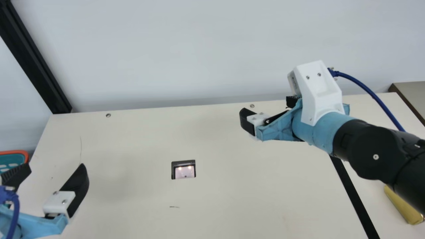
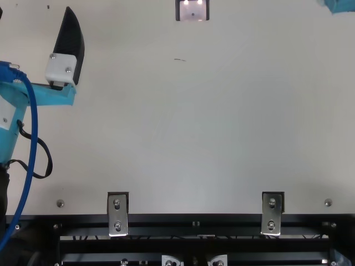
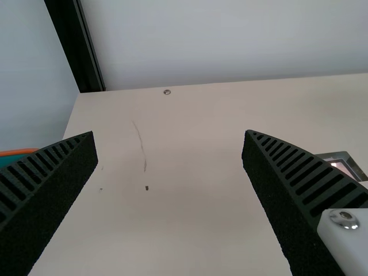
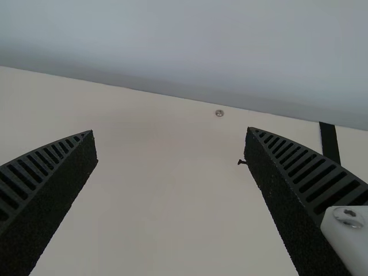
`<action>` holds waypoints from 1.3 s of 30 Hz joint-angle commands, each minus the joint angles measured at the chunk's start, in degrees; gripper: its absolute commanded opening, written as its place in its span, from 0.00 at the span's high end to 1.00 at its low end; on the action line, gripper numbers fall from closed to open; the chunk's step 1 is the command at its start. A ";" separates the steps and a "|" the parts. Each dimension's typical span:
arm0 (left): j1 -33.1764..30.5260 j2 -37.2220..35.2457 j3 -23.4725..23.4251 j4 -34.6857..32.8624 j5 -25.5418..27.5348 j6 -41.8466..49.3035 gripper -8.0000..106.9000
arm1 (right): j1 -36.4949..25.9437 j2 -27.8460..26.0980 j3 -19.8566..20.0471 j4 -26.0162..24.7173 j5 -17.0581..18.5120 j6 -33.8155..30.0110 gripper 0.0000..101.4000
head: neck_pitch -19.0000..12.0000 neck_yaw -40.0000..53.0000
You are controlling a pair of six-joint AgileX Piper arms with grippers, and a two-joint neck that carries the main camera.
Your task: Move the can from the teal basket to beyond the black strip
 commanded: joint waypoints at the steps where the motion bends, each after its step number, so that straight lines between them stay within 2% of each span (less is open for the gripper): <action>1: 0.25 -0.18 0.10 0.30 -0.14 -0.27 0.15 | 0.13 -0.26 0.09 -0.87 -0.03 1.00 0.00 | -0.52 0.56; 6: 2.05 -3.25 1.97 -0.23 -1.36 0.10 0.15 | 1.15 -3.35 3.07 -3.33 -1.55 2.92 0.00 | -0.52 0.56; 13: 3.80 -10.45 6.65 -2.27 -3.29 0.80 0.15 | 2.25 -11.33 11.35 -7.72 -4.72 6.13 0.00 | -0.52 0.56; 17: 3.92 -15.75 8.72 -3.03 -2.16 0.90 0.15 | 2.22 -16.76 16.14 -10.04 -5.36 8.30 0.00 | -0.52 0.56; 20: 4.12 -19.87 9.63 -3.06 0.68 1.27 0.15 | 1.77 -20.72 18.97 -11.70 -4.63 9.93 0.00 | -0.52 0.56; 23: 4.32 -23.97 9.62 -2.80 6.08 1.76 0.15 | 1.60 -24.55 21.24 -13.57 -2.76 11.67 0.00 | -0.52 0.56; 33: 5.62 -35.07 4.41 1.00 35.66 1.43 0.15 | 1.95 -34.80 24.86 -21.05 7.24 18.79 0.00 | -0.52 0.56; 39: 5.03 -41.92 2.86 4.11 49.06 -0.56 0.15 | 3.12 -41.05 27.07 -25.89 11.71 23.83 0.00 | -0.52 0.56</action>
